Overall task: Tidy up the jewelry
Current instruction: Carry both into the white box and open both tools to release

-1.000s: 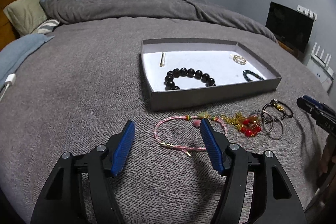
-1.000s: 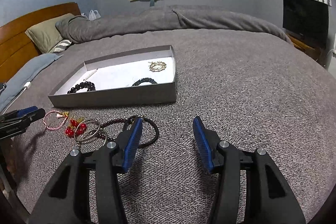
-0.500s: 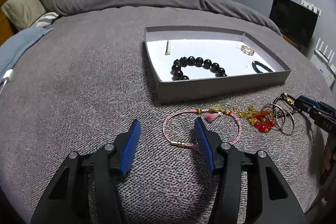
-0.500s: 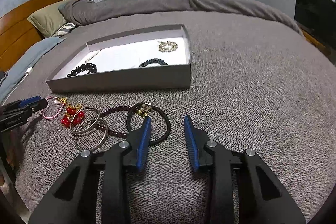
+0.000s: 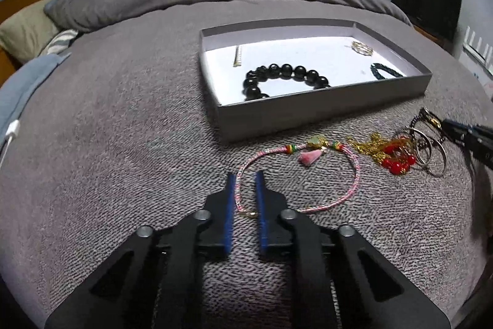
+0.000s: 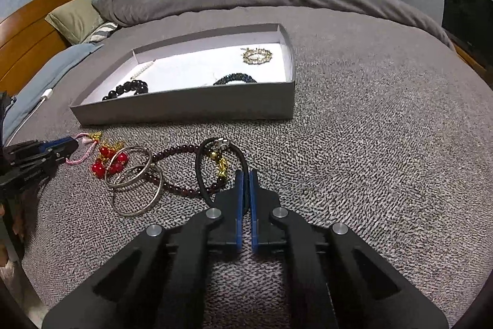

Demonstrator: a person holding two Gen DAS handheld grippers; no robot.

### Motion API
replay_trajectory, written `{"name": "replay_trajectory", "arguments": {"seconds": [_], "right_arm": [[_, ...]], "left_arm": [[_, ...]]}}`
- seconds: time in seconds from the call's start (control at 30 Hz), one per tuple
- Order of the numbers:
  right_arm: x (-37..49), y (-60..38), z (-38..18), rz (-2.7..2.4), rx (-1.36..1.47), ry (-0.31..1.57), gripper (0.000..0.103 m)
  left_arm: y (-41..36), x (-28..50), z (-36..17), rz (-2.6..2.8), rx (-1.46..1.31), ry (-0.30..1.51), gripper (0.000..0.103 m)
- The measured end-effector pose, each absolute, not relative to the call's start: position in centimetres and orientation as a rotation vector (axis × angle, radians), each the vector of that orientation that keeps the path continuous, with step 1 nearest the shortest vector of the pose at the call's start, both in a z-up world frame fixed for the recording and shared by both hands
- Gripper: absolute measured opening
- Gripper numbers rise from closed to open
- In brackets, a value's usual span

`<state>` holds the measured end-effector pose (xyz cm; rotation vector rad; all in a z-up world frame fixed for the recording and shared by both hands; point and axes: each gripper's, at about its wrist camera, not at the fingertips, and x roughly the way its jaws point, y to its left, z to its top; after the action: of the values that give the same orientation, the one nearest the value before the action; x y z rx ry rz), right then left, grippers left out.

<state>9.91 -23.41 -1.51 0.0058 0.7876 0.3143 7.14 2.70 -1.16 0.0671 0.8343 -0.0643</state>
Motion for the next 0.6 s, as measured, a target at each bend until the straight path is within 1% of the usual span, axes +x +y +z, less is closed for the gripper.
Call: {"name": "replay_trajectory", "arguments": {"seconds": [0.03, 0.23, 0.33, 0.43, 0.6], "right_arm": [[9.8, -23.5, -1.3, 0.319, 0.013, 0.775, 0.003], [8.4, -23.8, 0.8, 0.325, 0.018, 0.660, 0.003], [7.4, -23.9, 2.6, 0.316, 0.006, 0.565, 0.003], [7.0, -24.0, 3.8, 0.316, 0.015, 0.523, 0.003], [8.0, -23.5, 6.8, 0.294, 0.015, 0.445, 0.003]], "left_arm": [[2.6, 7.1, -1.1, -0.063, 0.072, 0.830, 0.003], [2.7, 5.9, 1.0, -0.102, 0.052, 0.721, 0.003], [2.3, 4.7, 2.9, -0.136, 0.050, 0.649, 0.003], [2.0, 4.1, 4.7, -0.156, 0.047, 0.598, 0.003], [2.1, 4.9, 7.8, -0.171, 0.019, 0.525, 0.003]]}}
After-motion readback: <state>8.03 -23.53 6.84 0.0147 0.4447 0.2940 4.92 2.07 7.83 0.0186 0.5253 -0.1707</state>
